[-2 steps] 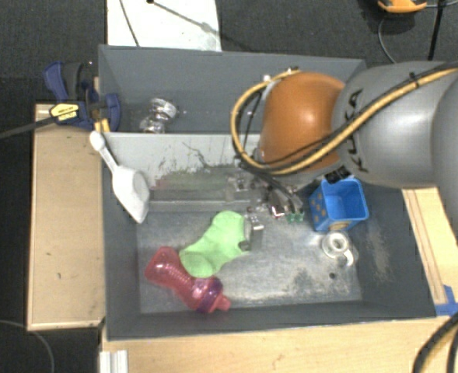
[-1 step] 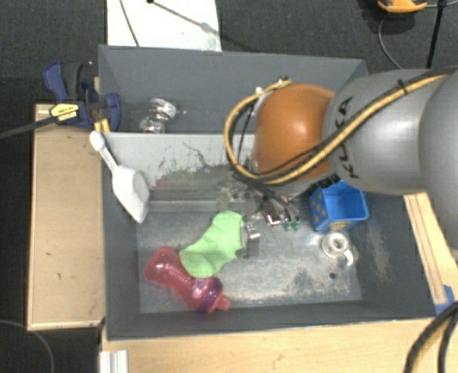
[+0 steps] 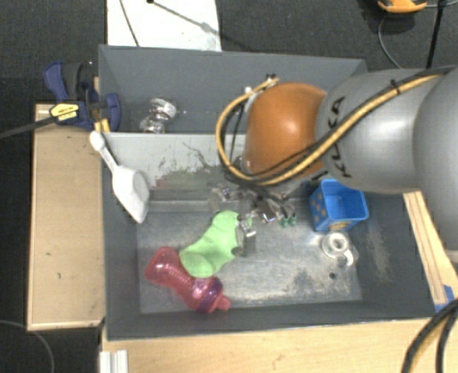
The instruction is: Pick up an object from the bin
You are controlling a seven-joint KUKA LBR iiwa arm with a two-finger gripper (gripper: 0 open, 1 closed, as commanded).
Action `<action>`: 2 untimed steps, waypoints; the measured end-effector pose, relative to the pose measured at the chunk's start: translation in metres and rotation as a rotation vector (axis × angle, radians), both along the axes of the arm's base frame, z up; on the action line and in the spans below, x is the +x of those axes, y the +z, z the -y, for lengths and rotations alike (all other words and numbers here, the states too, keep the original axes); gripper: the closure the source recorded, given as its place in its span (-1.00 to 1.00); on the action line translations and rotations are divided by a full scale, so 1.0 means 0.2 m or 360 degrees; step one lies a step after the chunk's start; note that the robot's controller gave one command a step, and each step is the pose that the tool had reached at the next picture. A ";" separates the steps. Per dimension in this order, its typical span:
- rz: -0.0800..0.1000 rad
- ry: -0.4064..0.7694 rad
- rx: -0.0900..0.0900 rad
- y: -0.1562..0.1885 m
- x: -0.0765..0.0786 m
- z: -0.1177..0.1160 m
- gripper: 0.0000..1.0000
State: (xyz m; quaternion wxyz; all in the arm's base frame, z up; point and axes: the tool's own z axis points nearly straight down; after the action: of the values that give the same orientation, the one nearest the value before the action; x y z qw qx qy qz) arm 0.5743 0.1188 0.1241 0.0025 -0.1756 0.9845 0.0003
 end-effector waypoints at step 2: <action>0.0002 0.0281 0.0000 -0.27 0.06 -0.02 1.00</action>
Offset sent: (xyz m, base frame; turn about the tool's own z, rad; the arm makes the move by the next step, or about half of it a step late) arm 0.0114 0.0041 -0.0541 -0.1800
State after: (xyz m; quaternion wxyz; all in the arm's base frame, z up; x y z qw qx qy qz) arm 0.5867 0.1232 0.0709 0.0030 -0.2618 0.9651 0.0006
